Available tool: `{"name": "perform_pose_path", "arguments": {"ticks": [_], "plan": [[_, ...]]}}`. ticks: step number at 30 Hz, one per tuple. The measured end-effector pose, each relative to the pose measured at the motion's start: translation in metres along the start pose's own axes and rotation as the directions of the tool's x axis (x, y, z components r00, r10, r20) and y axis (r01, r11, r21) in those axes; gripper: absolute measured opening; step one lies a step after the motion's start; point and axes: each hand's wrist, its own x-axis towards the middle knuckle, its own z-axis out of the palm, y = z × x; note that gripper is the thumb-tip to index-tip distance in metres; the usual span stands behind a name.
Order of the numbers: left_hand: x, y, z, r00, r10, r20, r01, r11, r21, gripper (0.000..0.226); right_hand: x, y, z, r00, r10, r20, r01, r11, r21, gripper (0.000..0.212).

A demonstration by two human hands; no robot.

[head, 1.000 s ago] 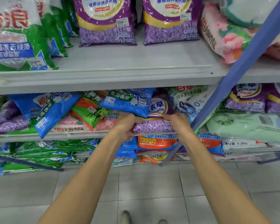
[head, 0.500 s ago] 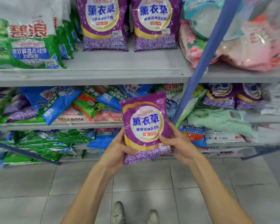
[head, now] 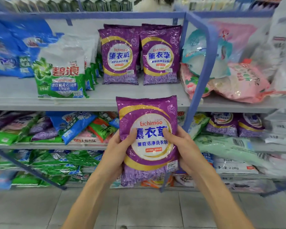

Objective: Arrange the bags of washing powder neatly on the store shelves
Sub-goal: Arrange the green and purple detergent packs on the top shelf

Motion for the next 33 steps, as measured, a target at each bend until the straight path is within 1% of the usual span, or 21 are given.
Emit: {"name": "perform_pose_path", "arguments": {"ticks": [4,8,10,13,14,16,18,21,24,26,27,28,31,32,33], "plan": [[0.020,0.029,0.003,0.999,0.037,0.007,-0.037,0.998,-0.044,0.025,0.016,-0.023,0.016,0.994,-0.107,-0.018,0.107,0.994,-0.030,0.033],[0.056,0.064,0.001,0.996,0.082,0.021,-0.081,0.996,-0.034,0.036,0.047,-0.045,0.040,0.980,-0.190,-0.050,0.189,0.982,-0.031,0.024],[0.077,0.081,0.000,0.994,0.106,0.028,-0.105,0.994,-0.022,0.036,0.065,-0.058,0.053,0.970,-0.233,-0.068,0.229,0.972,-0.051,0.025],[0.115,0.105,0.000,0.990,0.138,0.041,-0.138,0.990,-0.005,0.031,0.092,-0.078,0.068,0.937,-0.326,-0.124,0.315,0.944,-0.096,0.036],[0.127,0.112,0.001,0.988,0.148,0.049,-0.148,0.989,-0.003,0.031,0.101,-0.083,0.070,0.924,-0.356,-0.143,0.343,0.933,-0.108,0.036],[0.149,0.123,0.006,0.983,0.167,0.077,-0.168,0.986,0.004,0.032,0.119,-0.092,0.072,0.897,-0.405,-0.177,0.384,0.913,-0.140,0.028],[0.172,0.132,0.013,0.977,0.178,0.115,-0.182,0.983,0.022,0.032,0.134,-0.102,0.071,0.867,-0.446,-0.221,0.406,0.890,-0.206,0.022],[0.202,0.146,0.031,0.968,0.208,0.143,-0.221,0.972,0.083,0.027,0.159,-0.125,0.064,0.805,-0.513,-0.298,0.417,0.847,-0.330,0.010],[0.231,0.151,0.056,0.967,0.209,0.145,-0.224,0.970,0.097,0.014,0.194,-0.142,0.053,0.742,-0.540,-0.398,0.382,0.828,-0.412,0.015],[0.250,0.148,0.069,0.974,0.206,0.090,-0.215,0.971,0.103,0.010,0.218,-0.150,0.046,0.708,-0.546,-0.447,0.341,0.819,-0.461,0.020],[0.261,0.146,0.075,0.977,0.206,0.062,-0.212,0.971,0.108,0.013,0.228,-0.153,0.044,0.696,-0.543,-0.469,0.331,0.823,-0.462,0.021],[0.271,0.142,0.080,0.975,0.219,0.040,-0.222,0.968,0.117,0.015,0.237,-0.155,0.041,0.687,-0.536,-0.490,0.321,0.830,-0.457,0.021],[0.297,0.137,0.089,0.961,0.272,-0.041,-0.264,0.953,0.149,0.012,0.255,-0.160,0.038,0.659,-0.536,-0.528,0.298,0.830,-0.471,0.018],[0.302,0.137,0.092,0.958,0.278,-0.066,-0.267,0.952,0.148,0.011,0.260,-0.160,0.037,0.665,-0.543,-0.513,0.291,0.821,-0.492,0.025],[0.308,0.135,0.093,0.955,0.283,-0.087,-0.270,0.953,0.137,0.010,0.262,-0.159,0.036,0.676,-0.553,-0.486,0.289,0.807,-0.515,0.036]]}}
